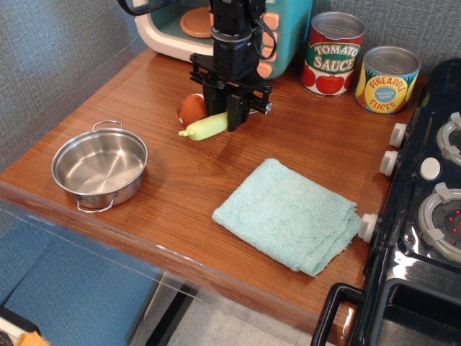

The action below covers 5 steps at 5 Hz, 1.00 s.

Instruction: Put the spoon on the right side of the mushroom

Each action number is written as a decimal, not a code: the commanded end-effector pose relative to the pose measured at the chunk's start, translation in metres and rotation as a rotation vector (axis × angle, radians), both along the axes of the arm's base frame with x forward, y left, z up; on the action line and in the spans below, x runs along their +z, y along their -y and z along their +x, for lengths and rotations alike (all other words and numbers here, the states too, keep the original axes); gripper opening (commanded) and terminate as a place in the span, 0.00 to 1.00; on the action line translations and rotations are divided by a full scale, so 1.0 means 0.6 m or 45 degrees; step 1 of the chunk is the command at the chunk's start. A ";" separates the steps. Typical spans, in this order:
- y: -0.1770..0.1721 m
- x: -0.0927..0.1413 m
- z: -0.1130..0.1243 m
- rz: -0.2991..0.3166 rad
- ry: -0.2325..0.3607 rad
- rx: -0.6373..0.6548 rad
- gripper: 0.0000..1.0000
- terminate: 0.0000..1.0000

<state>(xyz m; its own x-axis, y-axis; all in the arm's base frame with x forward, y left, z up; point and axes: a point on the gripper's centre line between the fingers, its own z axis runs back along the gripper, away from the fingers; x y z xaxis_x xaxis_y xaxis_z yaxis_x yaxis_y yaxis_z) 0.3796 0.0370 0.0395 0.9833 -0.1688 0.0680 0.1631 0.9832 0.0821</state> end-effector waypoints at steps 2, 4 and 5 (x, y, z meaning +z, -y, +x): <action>0.028 0.009 -0.001 0.015 0.038 -0.120 0.00 0.00; 0.002 0.058 -0.009 -0.088 0.130 -0.021 1.00 0.00; -0.001 0.115 -0.029 -0.101 0.245 0.036 1.00 0.00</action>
